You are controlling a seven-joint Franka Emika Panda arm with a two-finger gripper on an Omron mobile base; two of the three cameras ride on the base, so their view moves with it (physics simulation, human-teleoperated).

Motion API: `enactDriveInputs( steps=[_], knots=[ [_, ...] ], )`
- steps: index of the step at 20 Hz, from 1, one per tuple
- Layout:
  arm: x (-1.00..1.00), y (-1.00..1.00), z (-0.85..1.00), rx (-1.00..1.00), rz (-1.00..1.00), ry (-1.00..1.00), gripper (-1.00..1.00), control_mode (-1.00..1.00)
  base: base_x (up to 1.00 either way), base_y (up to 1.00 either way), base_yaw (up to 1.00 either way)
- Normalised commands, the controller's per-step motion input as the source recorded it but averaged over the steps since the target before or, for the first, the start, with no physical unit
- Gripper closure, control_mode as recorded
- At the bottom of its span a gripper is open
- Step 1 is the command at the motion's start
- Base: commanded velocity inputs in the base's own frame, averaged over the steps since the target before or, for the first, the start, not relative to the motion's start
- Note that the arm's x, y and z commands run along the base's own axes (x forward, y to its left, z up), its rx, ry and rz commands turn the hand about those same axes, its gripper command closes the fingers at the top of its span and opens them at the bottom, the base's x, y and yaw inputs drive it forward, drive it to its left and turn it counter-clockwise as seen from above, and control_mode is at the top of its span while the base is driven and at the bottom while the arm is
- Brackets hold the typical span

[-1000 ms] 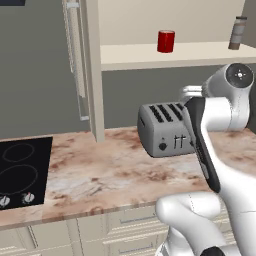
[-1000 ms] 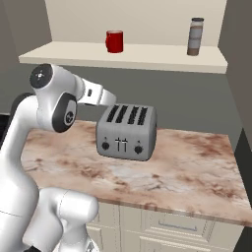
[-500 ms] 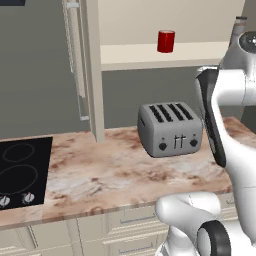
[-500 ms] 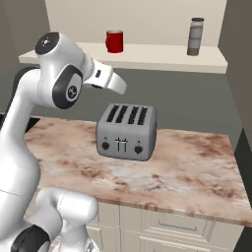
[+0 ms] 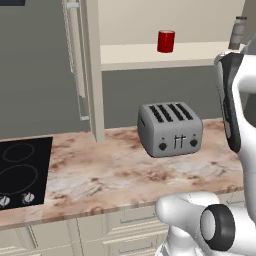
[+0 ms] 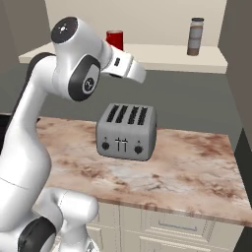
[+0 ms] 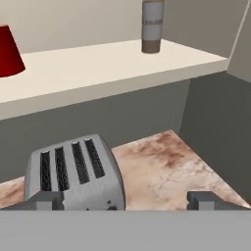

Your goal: Take the cinnamon bottle from the cabinet and place it on the dining table, next to the plate with the cupcake. Then take the chocolate from the dining counter and place it on the cupcake plate.

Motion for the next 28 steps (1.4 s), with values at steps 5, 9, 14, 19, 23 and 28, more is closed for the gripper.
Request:
enactDriveInputs(
  steps=[5,9,14,19,23,28],
  knots=[
    [0.14,-0.46,0.27,-0.01,-0.02,-0.04,-1.00,-1.00,0.00,0.00,0.00],
    [0.29,-0.42,0.19,-0.05,-0.03,-0.02,-1.00,-1.00,0.00,0.00,0.00],
    [0.39,-0.35,0.03,-0.09,0.00,0.00,-1.00,-1.00,0.00,0.00,0.00],
    [0.41,-0.37,0.01,-0.04,0.00,0.00,-1.00,-1.00,0.00,0.00,0.00],
    [0.48,-0.31,0.00,-0.04,0.00,0.00,-1.00,-1.00,0.00,0.00,0.00],
    [0.51,-0.25,0.00,-0.01,0.00,-0.01,-1.00,-1.00,0.00,0.00,0.00]
  ],
)
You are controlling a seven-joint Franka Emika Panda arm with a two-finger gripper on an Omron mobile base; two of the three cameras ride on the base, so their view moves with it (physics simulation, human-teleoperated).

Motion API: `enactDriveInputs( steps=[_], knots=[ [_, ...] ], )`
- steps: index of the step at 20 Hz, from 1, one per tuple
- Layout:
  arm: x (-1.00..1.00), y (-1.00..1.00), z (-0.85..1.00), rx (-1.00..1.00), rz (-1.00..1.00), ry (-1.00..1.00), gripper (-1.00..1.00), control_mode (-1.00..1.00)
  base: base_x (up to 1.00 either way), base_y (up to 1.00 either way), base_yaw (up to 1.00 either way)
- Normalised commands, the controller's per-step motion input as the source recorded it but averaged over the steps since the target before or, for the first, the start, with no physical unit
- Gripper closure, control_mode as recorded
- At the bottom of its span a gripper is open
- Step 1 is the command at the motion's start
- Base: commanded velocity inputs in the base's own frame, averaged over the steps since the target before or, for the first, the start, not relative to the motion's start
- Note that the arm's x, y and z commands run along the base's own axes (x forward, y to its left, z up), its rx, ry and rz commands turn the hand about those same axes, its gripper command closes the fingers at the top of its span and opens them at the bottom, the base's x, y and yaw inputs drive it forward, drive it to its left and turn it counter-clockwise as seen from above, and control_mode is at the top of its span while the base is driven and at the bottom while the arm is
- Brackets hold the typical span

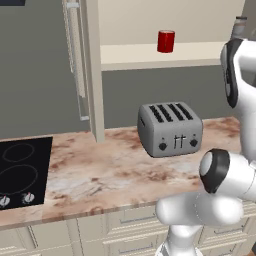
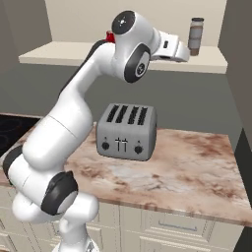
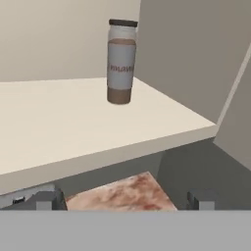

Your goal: Take the cinnamon bottle from the cabinet and place it on the dining table, next to the plate with the cupcake. Then take the chocolate from the dining counter and place it on the cupcake plate.

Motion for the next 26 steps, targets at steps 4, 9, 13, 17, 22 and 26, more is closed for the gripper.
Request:
enactDriveInputs(
  steps=[4,9,13,17,22,26],
  knots=[
    [0.54,-0.29,0.09,0.00,0.00,0.04,-1.00,-1.00,0.00,0.00,0.00],
    [0.51,-0.28,0.10,0.00,0.00,0.03,-1.00,-1.00,0.00,0.00,0.00],
    [0.39,-0.23,0.13,0.05,0.00,0.08,-1.00,-1.00,0.00,0.00,0.00],
    [0.28,-0.18,0.02,0.03,0.00,0.03,-1.00,-1.00,0.00,0.00,0.00],
    [0.33,-0.18,-0.01,0.06,0.00,0.03,-1.00,-1.00,0.00,0.00,0.00],
    [0.26,-0.16,-0.14,0.06,0.00,0.05,-1.00,-1.00,0.00,0.00,0.00]
  ],
)
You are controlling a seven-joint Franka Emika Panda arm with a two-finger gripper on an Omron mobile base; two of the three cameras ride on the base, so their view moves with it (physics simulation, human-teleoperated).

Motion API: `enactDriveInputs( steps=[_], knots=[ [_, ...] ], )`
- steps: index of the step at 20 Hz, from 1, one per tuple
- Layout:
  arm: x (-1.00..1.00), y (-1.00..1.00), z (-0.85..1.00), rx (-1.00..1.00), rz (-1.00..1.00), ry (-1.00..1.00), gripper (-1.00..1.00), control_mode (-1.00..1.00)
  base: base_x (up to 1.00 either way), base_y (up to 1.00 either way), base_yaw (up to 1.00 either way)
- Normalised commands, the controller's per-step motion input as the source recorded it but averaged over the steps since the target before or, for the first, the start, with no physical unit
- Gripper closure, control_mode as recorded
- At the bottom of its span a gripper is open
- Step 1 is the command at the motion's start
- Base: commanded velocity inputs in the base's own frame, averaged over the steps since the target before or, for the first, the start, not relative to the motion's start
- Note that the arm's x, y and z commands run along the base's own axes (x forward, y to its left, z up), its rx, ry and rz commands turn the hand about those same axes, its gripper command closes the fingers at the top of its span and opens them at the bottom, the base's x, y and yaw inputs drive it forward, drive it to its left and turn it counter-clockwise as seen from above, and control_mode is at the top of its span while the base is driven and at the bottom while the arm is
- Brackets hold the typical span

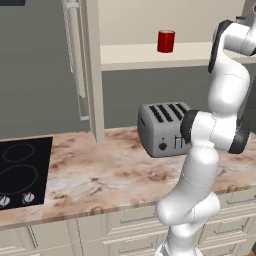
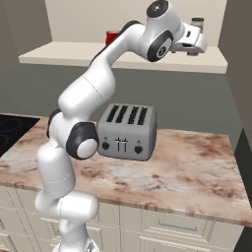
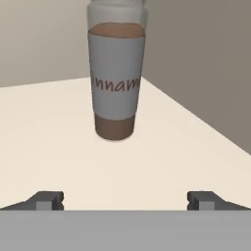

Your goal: Take the cinnamon bottle from the cabinet and place it on the dining table, next to the plate with the cupcake. Then take the chocolate from the dining counter and place it on the cupcake plate.

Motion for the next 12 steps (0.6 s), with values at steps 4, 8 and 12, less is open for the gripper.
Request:
enactDriveInputs(
  steps=[4,8,12],
  knots=[
    [0.22,-0.23,-0.03,0.00,0.01,0.00,-1.00,-1.00,0.00,0.00,0.00],
    [0.25,-0.12,0.00,0.00,0.02,0.00,-1.00,-1.00,0.00,0.00,0.00],
    [0.29,-0.04,-0.02,0.00,0.03,0.00,-1.00,-1.00,0.00,0.00,0.00]
  ],
)
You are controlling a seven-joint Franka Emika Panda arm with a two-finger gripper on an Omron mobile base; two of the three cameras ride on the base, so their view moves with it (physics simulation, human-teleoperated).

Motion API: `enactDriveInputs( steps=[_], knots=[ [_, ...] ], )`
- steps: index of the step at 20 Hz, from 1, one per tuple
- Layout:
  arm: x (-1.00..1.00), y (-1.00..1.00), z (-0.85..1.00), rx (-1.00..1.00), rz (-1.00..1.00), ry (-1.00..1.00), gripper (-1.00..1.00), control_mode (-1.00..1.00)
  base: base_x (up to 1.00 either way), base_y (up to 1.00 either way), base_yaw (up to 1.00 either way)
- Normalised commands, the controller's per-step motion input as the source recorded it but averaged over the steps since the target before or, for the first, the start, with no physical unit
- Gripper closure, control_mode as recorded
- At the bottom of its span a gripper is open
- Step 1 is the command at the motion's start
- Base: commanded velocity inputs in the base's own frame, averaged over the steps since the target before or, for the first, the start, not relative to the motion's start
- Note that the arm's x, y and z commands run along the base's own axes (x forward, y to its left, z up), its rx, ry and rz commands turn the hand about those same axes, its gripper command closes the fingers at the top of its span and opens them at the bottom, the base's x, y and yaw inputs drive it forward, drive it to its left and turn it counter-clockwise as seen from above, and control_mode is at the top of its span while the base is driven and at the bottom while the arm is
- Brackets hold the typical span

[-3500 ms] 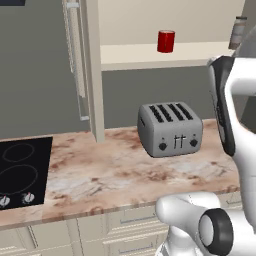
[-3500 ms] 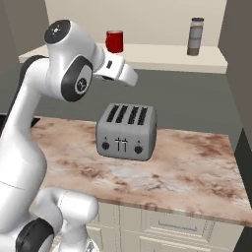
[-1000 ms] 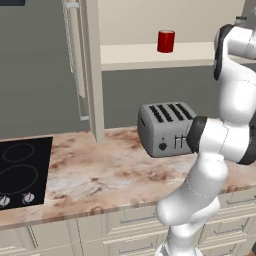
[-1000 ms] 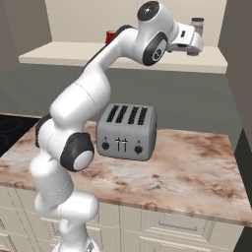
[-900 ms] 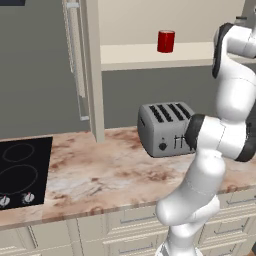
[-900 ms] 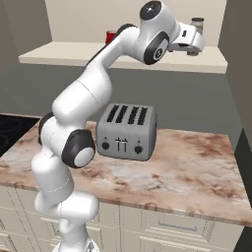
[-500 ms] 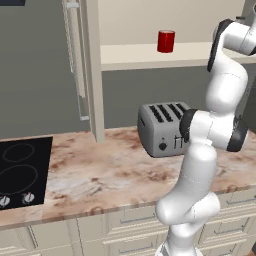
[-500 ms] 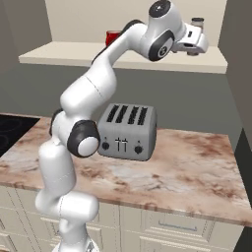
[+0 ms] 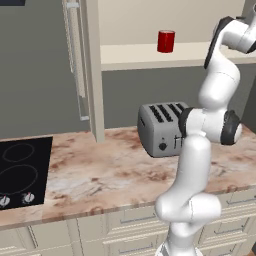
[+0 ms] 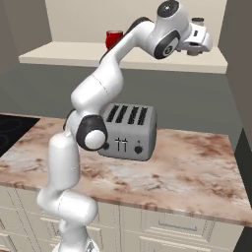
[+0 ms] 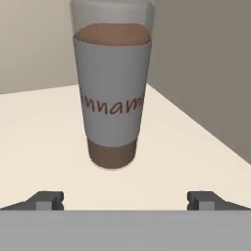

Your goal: Take the cinnamon bottle from the cabinet and place it on the dining table, next to the plate with the cupcake. Then take the chocolate from the dining counter and place it on the cupcake plate.

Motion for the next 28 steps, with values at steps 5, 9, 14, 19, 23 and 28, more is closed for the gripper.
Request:
enactDriveInputs(
  steps=[5,9,14,19,23,28],
  knots=[
    [0.29,-0.03,-0.01,0.00,0.04,0.00,-1.00,-1.00,0.00,0.00,0.00],
    [0.29,-0.12,0.00,0.00,0.01,0.00,-1.00,-1.00,0.00,0.00,0.00],
    [0.30,-0.10,0.00,0.00,0.00,0.00,-1.00,-1.00,0.00,0.00,0.00],
    [0.29,-0.05,0.01,0.00,0.00,0.00,-1.00,-1.00,0.00,0.00,0.00],
    [0.29,-0.09,0.11,0.00,0.00,0.01,-1.00,-1.00,0.00,0.00,0.00],
    [0.22,-0.03,0.19,0.01,0.00,0.05,1.00,-1.00,0.00,0.00,0.00]
  ],
)
